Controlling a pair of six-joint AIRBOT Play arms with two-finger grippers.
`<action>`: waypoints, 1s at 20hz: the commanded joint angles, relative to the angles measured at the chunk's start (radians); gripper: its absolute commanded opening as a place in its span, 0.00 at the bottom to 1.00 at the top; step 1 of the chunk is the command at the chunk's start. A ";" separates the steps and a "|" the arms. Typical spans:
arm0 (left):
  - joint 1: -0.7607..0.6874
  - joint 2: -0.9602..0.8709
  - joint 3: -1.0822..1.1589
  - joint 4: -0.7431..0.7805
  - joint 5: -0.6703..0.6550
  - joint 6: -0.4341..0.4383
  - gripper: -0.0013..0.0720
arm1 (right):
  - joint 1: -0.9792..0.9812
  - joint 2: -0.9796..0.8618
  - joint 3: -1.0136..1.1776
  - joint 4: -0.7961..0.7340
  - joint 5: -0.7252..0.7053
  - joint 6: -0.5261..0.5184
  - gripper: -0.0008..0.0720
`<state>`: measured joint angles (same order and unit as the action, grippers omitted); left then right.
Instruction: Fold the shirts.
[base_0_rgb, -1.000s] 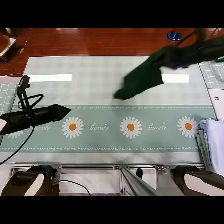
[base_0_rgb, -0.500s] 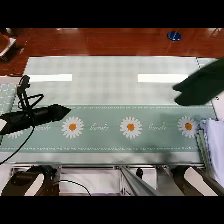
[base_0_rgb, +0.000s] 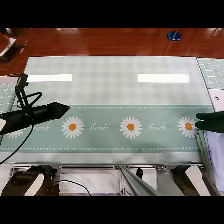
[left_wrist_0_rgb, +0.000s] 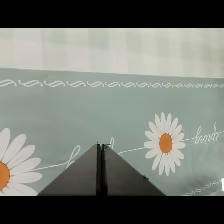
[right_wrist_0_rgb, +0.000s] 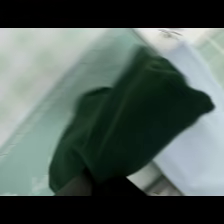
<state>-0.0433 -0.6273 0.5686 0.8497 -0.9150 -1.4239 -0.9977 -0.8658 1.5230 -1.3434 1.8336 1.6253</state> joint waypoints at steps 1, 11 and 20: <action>-0.001 0.000 0.000 -0.012 0.018 0.003 0.05 | -0.040 0.121 -0.124 -0.342 0.021 0.024 0.04; -0.001 0.000 0.000 -0.011 0.001 0.138 0.05 | 0.023 0.218 -0.428 -0.194 -0.115 0.099 0.75; -0.073 -0.235 0.508 -0.012 0.006 0.201 0.05 | 0.730 0.027 -0.325 0.359 -0.735 -0.040 0.04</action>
<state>-0.0727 -0.7792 0.8890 0.8375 -0.8913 -1.2625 -0.5282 -0.7891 1.1767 -1.0904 1.3487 1.6466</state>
